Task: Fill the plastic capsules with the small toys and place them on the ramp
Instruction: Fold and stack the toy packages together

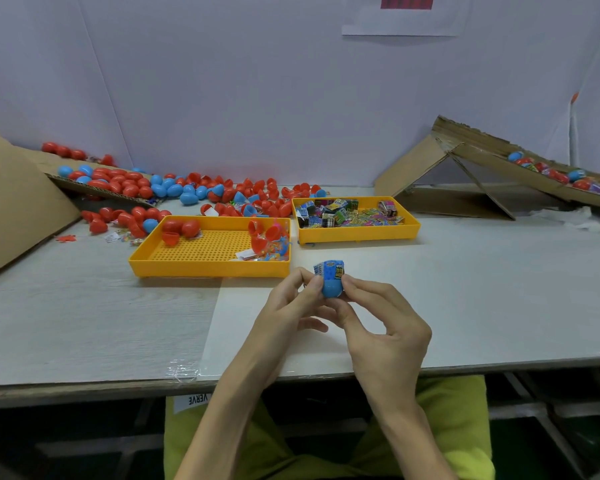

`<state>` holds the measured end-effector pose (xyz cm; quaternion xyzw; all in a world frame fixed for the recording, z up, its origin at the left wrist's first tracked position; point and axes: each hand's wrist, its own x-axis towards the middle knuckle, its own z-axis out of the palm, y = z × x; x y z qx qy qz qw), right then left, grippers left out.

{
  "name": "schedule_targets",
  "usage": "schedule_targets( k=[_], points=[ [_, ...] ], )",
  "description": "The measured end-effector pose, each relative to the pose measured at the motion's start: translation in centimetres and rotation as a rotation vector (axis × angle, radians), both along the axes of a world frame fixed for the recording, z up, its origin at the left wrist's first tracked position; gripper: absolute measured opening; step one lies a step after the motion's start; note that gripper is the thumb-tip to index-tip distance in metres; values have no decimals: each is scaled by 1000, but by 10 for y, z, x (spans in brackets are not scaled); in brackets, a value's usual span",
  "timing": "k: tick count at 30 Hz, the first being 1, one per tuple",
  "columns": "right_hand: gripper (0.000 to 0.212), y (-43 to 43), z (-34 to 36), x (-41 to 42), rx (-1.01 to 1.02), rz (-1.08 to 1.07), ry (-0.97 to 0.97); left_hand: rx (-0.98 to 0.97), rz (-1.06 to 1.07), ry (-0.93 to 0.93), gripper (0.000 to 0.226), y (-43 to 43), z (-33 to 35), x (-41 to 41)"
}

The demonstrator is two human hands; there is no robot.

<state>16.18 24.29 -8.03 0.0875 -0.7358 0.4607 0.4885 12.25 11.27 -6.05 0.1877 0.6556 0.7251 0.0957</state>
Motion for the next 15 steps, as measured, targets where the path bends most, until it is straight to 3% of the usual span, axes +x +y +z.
schedule_targets(
  k=[10, 15],
  points=[
    [41, 1, 0, -3, 30, 33, -54, 35, -12, -52, 46, -1, -1, -2],
    [42, 2, 2, -3, 49, 66, -63, 39, 33, -73, 55, 2, 0, -3]
  ],
)
